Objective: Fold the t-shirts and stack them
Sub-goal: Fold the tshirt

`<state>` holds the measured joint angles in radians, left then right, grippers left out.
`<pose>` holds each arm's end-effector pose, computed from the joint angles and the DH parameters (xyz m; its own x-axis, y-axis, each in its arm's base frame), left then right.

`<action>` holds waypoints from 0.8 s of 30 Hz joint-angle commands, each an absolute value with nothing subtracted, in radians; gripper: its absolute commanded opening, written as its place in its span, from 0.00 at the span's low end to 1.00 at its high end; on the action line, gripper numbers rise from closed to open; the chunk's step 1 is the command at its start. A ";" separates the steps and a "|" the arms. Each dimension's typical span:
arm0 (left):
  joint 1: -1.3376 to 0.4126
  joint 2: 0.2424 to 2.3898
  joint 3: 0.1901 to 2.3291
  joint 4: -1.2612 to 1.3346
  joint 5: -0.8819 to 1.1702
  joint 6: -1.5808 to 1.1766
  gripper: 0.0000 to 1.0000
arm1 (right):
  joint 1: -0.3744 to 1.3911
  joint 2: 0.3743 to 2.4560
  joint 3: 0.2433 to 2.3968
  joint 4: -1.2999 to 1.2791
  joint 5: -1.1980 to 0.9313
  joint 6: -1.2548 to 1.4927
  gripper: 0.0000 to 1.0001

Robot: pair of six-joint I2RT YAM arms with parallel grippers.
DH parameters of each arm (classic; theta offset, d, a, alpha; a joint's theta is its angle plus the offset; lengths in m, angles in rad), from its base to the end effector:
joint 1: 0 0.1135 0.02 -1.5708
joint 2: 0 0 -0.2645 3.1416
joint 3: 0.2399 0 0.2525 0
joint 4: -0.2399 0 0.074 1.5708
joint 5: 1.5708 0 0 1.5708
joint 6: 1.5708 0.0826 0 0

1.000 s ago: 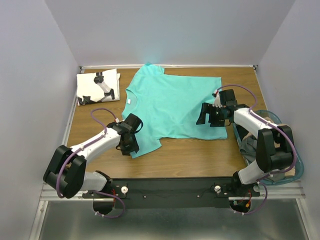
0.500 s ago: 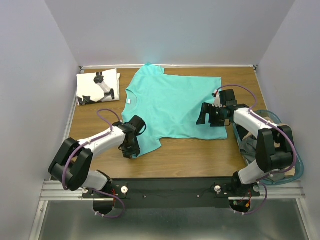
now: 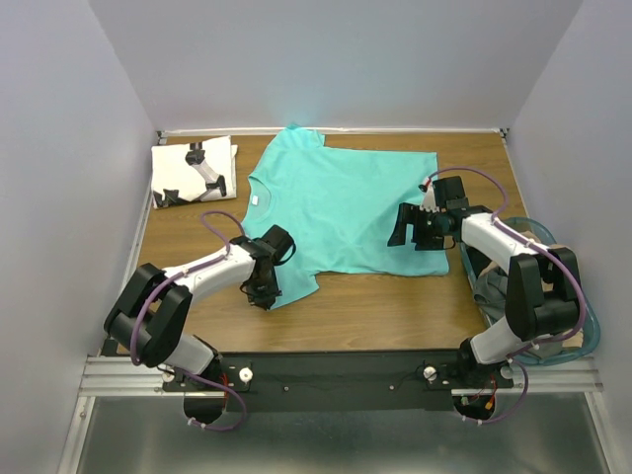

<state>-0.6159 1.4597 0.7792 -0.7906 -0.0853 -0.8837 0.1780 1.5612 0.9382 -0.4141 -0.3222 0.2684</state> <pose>0.1956 -0.1298 0.1132 -0.9548 -0.2679 -0.1287 -0.2672 0.9634 -0.0232 0.3193 0.0840 0.1524 -0.9036 0.0930 -0.4182 -0.0901 0.9131 0.3978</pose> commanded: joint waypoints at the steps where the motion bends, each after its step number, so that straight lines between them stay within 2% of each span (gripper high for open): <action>1: -0.614 1.459 0.787 -0.776 -0.100 -0.884 0.00 | 0.186 1.525 0.940 -0.434 -0.298 0.265 0.95; 6: -0.560 1.439 0.836 -0.778 -0.124 -0.848 0.00 | 0.186 1.516 0.924 -0.448 -0.270 0.281 0.95; 14: -0.327 1.408 0.873 -0.710 -0.121 -0.712 0.00 | 0.186 1.473 0.888 -0.508 -0.213 0.322 0.95; 24: -0.201 1.488 0.966 -0.649 -0.101 -0.571 0.00 | 0.184 1.373 0.851 -0.600 -0.143 0.379 0.94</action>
